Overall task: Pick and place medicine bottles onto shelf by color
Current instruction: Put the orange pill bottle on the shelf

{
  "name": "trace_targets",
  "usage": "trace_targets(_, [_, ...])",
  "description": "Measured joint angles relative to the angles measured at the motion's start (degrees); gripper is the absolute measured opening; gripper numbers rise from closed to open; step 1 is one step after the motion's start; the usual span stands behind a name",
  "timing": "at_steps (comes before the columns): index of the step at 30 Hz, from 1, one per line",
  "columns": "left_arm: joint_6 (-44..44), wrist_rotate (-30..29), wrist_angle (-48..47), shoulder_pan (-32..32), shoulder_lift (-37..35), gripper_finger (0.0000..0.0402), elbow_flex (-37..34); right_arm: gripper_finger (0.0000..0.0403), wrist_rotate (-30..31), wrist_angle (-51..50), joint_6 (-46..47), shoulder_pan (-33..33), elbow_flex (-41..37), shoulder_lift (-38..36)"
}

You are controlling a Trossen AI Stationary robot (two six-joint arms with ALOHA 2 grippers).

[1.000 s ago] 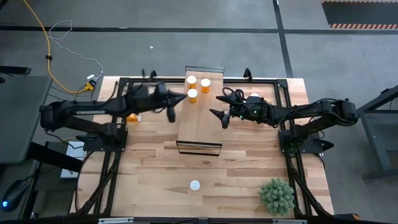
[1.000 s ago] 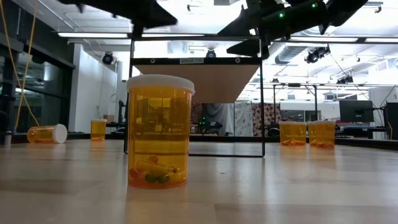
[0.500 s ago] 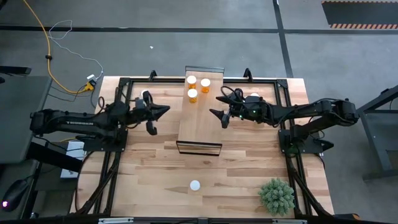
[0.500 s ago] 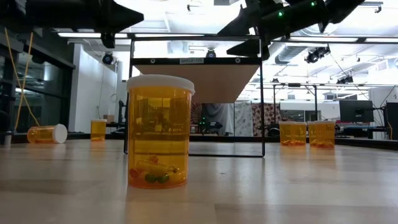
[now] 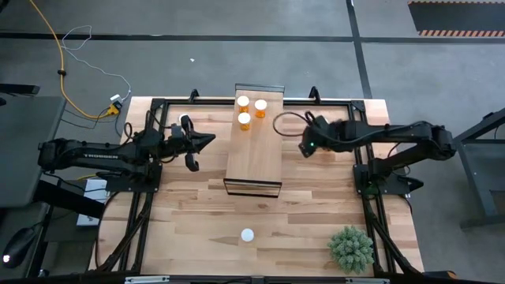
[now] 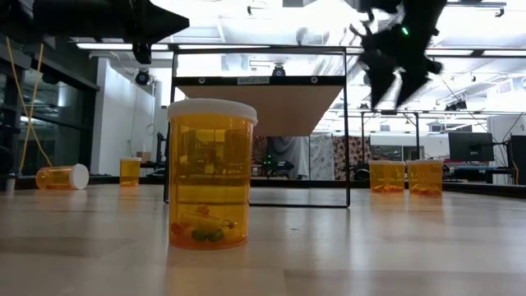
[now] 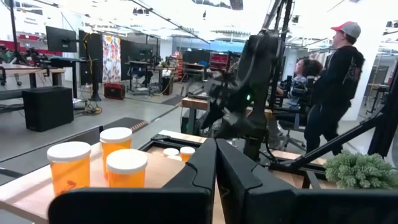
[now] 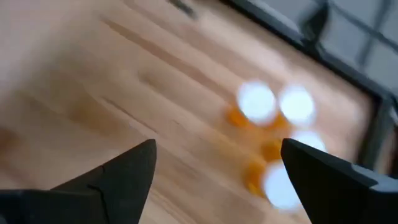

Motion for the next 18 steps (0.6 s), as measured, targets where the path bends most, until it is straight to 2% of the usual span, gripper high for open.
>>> trace_targets(9, [0.0, 0.1, -0.4, 0.0, 0.0, 0.0, 0.0, 0.0337, 1.3, -0.7, 10.3, -4.0, -12.7, 0.0])
trace_targets(18, [0.0, 0.1, -0.4, 0.0, 0.0, 0.0, 0.0, 0.0337, 1.1, 8.2, 9.4, -10.8, -20.3, 0.0])
